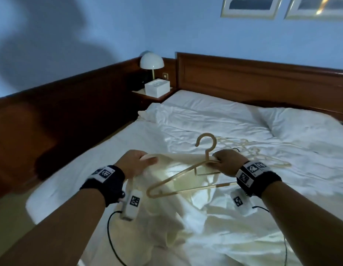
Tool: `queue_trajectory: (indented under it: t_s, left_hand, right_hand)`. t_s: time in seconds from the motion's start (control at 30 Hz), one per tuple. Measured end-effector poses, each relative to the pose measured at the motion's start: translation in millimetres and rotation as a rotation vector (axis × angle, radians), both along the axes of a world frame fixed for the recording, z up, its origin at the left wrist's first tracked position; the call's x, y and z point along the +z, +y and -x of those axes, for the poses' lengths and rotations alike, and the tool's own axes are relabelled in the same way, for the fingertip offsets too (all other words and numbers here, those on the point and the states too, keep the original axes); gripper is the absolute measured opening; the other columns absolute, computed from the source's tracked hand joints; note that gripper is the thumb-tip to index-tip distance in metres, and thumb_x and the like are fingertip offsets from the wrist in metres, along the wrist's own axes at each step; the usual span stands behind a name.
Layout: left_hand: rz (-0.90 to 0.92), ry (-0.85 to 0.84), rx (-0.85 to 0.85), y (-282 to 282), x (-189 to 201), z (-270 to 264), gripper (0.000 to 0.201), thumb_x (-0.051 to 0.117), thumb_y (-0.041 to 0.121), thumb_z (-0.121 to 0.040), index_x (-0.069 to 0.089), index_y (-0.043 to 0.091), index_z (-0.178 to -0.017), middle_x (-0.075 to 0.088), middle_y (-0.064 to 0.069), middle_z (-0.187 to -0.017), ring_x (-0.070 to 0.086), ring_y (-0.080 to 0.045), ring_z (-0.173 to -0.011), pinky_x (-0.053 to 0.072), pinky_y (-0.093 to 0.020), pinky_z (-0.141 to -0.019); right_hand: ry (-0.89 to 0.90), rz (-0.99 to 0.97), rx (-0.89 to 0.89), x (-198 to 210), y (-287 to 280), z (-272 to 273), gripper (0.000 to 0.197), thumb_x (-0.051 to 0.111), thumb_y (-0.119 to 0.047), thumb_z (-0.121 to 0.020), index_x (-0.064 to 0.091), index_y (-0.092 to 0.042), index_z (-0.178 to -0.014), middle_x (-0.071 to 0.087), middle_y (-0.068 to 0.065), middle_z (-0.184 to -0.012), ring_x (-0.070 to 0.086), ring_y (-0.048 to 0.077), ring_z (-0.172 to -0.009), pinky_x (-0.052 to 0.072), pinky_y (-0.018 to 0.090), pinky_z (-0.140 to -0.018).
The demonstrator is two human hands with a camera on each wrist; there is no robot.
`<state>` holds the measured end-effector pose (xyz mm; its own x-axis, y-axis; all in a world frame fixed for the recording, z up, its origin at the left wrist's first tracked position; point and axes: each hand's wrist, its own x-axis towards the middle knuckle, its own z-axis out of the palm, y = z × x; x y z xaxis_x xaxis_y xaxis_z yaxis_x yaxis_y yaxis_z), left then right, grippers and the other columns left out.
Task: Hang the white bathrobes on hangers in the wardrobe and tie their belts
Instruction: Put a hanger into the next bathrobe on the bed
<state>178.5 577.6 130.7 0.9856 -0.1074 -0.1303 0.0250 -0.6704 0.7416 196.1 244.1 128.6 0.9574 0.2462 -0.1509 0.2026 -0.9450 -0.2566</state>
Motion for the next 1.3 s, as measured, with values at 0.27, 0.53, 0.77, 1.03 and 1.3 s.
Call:
queue_trajectory:
  t_s: [0.27, 0.53, 0.77, 1.03, 1.3]
  left_hand:
    - [-0.194, 0.034, -0.062, -7, -50, 10, 0.026, 0.053, 0.020, -0.095, 0.057, 0.005, -0.075, 0.056, -0.005, -0.067, 0.052, -0.021, -0.061, 0.041, -0.030, -0.057]
    - [0.219, -0.002, 0.117, -15, -49, 24, 0.017, 0.046, 0.005, -0.093, 0.047, 0.021, -0.090, 0.052, -0.002, -0.069, 0.048, -0.017, -0.057, 0.040, -0.024, -0.049]
    - [0.240, 0.056, 0.253, 0, -72, 36, 0.029, 0.046, -0.008, -0.087, 0.063, 0.015, -0.082, 0.061, -0.001, -0.084, 0.056, -0.015, -0.071, 0.046, -0.020, -0.057]
    - [0.409, 0.075, 0.327, -27, -84, 31, 0.024, 0.081, 0.013, -0.074, 0.061, 0.024, -0.081, 0.060, 0.000, -0.094, 0.058, -0.020, -0.090, 0.052, -0.040, -0.086]
    - [0.698, 0.165, 0.441, -40, -84, 35, 0.031, 0.081, 0.009, -0.069, 0.055, 0.021, -0.079, 0.053, -0.009, -0.097, 0.054, -0.025, -0.083, 0.051, -0.039, -0.077]
  right_hand:
    - [0.002, 0.039, -0.159, -21, -43, 24, 0.026, 0.060, -0.047, -0.090, 0.056, -0.027, -0.074, 0.057, 0.000, -0.084, 0.060, 0.025, -0.092, 0.040, 0.030, -0.073]
    - [-0.020, -0.002, -0.049, -49, -6, 39, 0.019, 0.065, -0.047, -0.086, 0.054, -0.033, -0.093, 0.057, -0.009, -0.081, 0.059, 0.017, -0.082, 0.043, 0.029, -0.068]
    - [-0.028, -0.044, 0.074, -19, -21, 46, 0.065, 0.026, -0.071, -0.086, 0.059, -0.019, -0.067, 0.058, -0.002, -0.062, 0.055, 0.013, -0.062, 0.043, 0.031, -0.061]
    - [0.158, 0.178, 0.199, -73, 41, 42, 0.077, 0.009, -0.073, -0.090, 0.064, -0.020, -0.082, 0.065, 0.000, -0.081, 0.060, 0.022, -0.081, 0.049, 0.038, -0.080]
    - [0.267, -0.183, 0.077, -104, 80, 50, 0.070, 0.025, -0.066, -0.095, 0.066, -0.014, -0.076, 0.069, -0.002, -0.079, 0.062, 0.018, -0.081, 0.046, 0.034, -0.084]
